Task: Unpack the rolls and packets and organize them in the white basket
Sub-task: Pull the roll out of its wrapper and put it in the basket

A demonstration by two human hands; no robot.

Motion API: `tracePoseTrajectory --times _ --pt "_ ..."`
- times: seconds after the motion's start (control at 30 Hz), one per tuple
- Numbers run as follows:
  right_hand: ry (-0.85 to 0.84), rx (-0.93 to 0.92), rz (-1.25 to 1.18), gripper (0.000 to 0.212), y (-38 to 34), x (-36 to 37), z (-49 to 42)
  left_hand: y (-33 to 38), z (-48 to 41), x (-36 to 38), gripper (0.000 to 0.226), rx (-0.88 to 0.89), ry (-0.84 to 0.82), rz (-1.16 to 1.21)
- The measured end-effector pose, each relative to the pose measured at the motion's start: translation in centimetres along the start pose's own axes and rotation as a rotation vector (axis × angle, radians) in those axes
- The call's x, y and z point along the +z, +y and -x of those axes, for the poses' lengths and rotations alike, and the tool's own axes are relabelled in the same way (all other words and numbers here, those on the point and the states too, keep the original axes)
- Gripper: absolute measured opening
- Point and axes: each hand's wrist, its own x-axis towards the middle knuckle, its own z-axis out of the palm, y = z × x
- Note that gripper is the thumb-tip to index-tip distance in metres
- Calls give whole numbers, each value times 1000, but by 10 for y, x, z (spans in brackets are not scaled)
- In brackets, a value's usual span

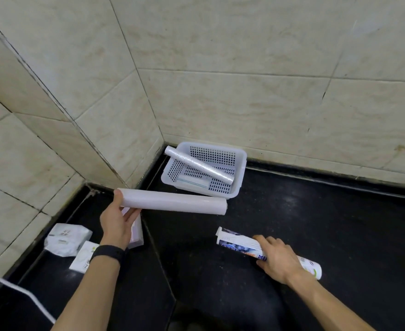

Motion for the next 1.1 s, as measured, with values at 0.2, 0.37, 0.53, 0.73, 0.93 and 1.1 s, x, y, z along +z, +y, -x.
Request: tracePoseTrajectory --times 0.2,0.37,0.53,0.73,0.93,1.1 --pt "-67 -46 69 71 -12 15 -5 -12 5 9 33 -11 -34 -73" --pt "-145 8 43 88 -14 29 -3 -21 -9 14 46 -55 -45 -107" --pt "-117 77 -94 89 -10 21 -3 -28 -39 26 45 -93 -61 -133" --pt "190 108 -387 58 -26 -30 -47 -23 -87 62 40 -93 -152 -94" --pt "340 96 -407 61 -61 -83 -133 -14 -142 117 38 -101 -196 -158" --pt "216 50 -104 76 -79 -92 -195 -27 -171 147 33 -133 -215 -228"
